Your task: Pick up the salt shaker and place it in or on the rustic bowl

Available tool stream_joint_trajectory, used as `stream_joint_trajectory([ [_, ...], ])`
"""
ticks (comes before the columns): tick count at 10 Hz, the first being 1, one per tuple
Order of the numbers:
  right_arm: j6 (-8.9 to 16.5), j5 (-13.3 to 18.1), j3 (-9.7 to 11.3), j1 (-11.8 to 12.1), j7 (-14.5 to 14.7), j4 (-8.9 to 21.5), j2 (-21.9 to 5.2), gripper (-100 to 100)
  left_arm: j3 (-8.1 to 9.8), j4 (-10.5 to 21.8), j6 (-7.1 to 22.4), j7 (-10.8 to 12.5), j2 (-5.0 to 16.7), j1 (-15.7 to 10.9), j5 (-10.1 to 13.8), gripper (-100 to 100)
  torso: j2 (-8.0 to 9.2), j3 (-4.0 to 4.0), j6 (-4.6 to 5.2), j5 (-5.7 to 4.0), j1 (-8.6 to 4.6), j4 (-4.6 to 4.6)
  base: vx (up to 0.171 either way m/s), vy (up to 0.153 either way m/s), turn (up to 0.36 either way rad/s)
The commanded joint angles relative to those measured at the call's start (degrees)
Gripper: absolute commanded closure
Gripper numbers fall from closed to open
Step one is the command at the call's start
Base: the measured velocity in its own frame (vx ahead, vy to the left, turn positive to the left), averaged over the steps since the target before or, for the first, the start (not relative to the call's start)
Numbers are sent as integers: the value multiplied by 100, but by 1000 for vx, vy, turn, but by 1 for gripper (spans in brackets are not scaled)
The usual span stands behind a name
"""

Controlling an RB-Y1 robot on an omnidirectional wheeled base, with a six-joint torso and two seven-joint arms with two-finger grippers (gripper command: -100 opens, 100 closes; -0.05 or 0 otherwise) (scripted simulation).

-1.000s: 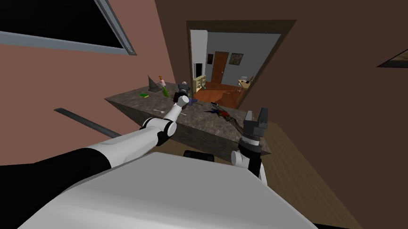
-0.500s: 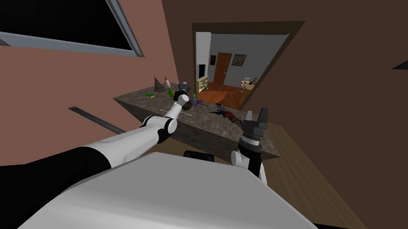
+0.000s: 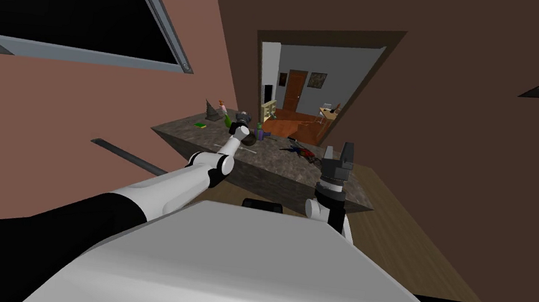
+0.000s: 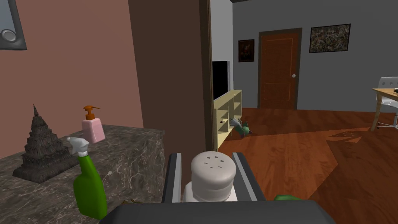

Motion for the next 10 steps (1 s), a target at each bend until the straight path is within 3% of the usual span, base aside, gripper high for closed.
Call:
stream_joint_trajectory([
  [1,0,0,0,0,0,0,0,0,189,22,115,-97,-77,66,-58,100,0,0,0,0,0,0,17,36,-6],
  [2,0,0,0,0,0,0,0,0,355,192,199,-159,-136,114,-137,100,-2,-1,-1,2,5,0,35,52,-5],
  [5,0,0,0,0,0,0,0,0,510,353,276,-225,-199,170,-214,100,-6,-5,1,2,3,-3,13,23,-10],
  [7,0,0,0,0,0,0,0,0,510,353,276,-225,-199,170,-214,100,-1,0,6,-2,-7,2,5,3,0],
  [9,0,0,0,0,0,0,0,0,709,567,376,-318,-296,247,-323,100,2,3,10,-2,-12,4,12,8,-20],
  [10,0,0,0,0,0,0,0,0,709,437,376,-318,-296,247,-323,100,2,1,9,1,-9,0,10,12,-5],
])
